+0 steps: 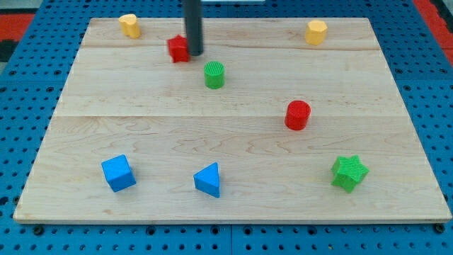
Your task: Move the red star towards the yellow heart
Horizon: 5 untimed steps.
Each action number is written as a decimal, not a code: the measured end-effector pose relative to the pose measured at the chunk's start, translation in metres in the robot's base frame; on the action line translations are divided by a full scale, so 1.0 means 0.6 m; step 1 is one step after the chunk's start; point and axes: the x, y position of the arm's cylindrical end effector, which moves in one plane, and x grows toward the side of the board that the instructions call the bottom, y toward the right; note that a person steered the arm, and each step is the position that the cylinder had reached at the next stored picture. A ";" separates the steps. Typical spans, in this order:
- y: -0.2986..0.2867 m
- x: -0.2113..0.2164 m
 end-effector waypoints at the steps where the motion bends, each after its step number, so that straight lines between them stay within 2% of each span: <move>1: -0.082 -0.052; 3: -0.082 0.010; 5: -0.185 -0.003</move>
